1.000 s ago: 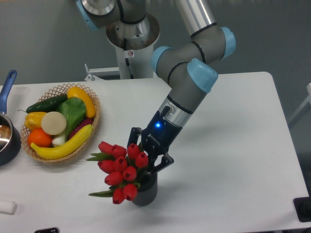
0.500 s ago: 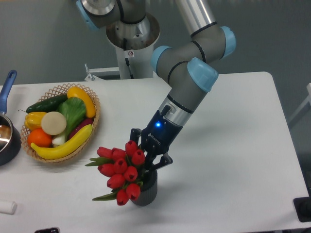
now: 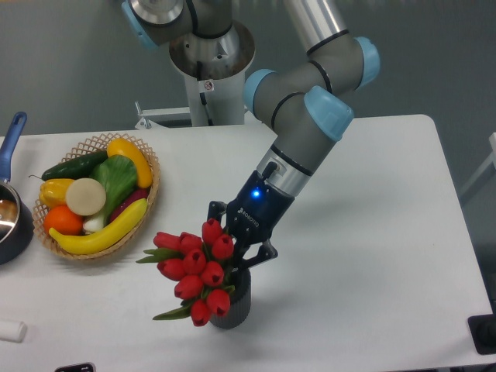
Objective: Pick up the flowers from the vase
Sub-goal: 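Close the gripper on the tulip stems, then lift the tulip bouquet up out of the grey vase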
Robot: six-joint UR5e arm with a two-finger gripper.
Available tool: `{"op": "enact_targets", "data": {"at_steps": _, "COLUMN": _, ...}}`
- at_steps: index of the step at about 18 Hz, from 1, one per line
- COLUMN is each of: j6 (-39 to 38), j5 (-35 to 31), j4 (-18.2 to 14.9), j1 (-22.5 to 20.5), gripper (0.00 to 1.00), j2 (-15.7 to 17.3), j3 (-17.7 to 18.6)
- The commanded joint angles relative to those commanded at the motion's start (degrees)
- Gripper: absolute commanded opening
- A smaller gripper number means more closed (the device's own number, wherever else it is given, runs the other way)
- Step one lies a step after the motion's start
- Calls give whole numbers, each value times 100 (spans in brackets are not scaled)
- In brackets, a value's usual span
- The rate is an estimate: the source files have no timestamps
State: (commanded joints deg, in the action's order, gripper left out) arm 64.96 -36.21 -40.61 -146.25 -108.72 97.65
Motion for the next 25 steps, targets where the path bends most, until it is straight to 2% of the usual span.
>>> {"op": "enact_targets", "data": {"at_steps": 5, "j6": -404, "j5": 106, "j4": 0, "j1": -132, "gripper": 32, "j2": 185, "j3": -26}}
{"op": "enact_targets", "data": {"at_steps": 10, "j6": -967, "j5": 106, "j4": -9, "j1": -132, "gripper": 32, "j2": 211, "j3": -307}}
{"op": "enact_targets", "data": {"at_steps": 17, "j6": -1108, "j5": 115, "j4": -9, "j1": -114, "gripper": 33, "j2": 220, "j3": -492}}
{"op": "enact_targets", "data": {"at_steps": 20, "j6": -1502, "j5": 123, "j4": -9, "j1": -106, "gripper": 33, "j2": 220, "j3": -659}}
{"op": "enact_targets", "data": {"at_steps": 23, "j6": -2231, "j5": 141, "j4": -9, "j1": -70, "gripper": 33, "j2": 220, "j3": -922}}
{"op": "enact_targets", "data": {"at_steps": 25, "j6": -2339, "j5": 333, "j4": -9, "j1": -132, "gripper": 33, "j2": 220, "j3": -967}}
